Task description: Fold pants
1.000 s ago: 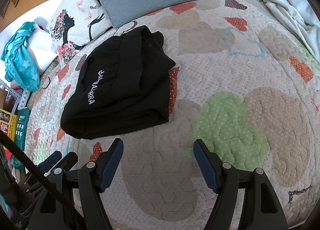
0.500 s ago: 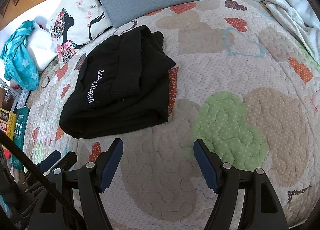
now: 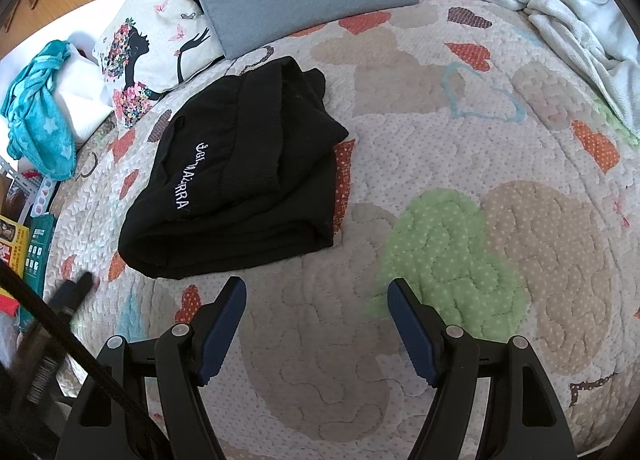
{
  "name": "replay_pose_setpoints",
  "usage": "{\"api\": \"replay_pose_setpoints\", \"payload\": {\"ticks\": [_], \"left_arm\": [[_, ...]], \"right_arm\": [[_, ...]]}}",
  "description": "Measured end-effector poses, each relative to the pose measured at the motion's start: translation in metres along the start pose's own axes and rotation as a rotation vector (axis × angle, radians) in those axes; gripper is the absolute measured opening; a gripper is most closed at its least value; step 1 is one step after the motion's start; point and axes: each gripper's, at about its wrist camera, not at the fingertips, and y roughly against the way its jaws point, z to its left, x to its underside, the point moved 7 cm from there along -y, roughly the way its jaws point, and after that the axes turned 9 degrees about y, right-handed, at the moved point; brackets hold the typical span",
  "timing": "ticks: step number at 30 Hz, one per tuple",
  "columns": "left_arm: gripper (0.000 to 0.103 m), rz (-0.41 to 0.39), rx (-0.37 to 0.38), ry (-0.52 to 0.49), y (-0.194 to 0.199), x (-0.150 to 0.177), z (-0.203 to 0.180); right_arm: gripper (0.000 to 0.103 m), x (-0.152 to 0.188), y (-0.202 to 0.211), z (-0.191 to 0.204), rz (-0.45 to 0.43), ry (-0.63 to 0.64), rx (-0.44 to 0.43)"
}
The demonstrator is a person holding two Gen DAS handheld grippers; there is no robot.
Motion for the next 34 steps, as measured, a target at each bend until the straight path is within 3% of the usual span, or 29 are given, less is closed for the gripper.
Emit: {"api": "replay_pose_setpoints", "payload": {"ticks": [3,8,14,19,24,34], "left_arm": [[0.1,-0.135,-0.029,-0.001,0.02,-0.016,0.005],[0.103,-0.215,-0.111,-0.062,0.032,-0.02,0.004],[0.103,0.003,-0.018,-0.081,0.008,0.003,-0.011],[0.103,0.083,0.03,-0.072,-0.001,0.013,-0.017],[0.103,0.225,0.087,-0.031,-0.02,0.03,-0.019],[0.103,0.326,0.085,0.008,-0.035,0.044,-0.014]], "right_arm": [[0.078,-0.001,0.004,0.004,-0.019,0.017,0.011],[0.078,-0.005,0.01,0.011,-0.053,0.059,0.028],[0.078,-0.005,0.009,0.013,-0.053,0.067,0.03],[0.078,-0.005,0.01,0.012,-0.056,0.069,0.033],[0.078,-0.004,0.008,0.013,-0.048,0.075,0.033],[0.078,0.0,0.003,0.019,-0.032,0.107,0.042]]}}
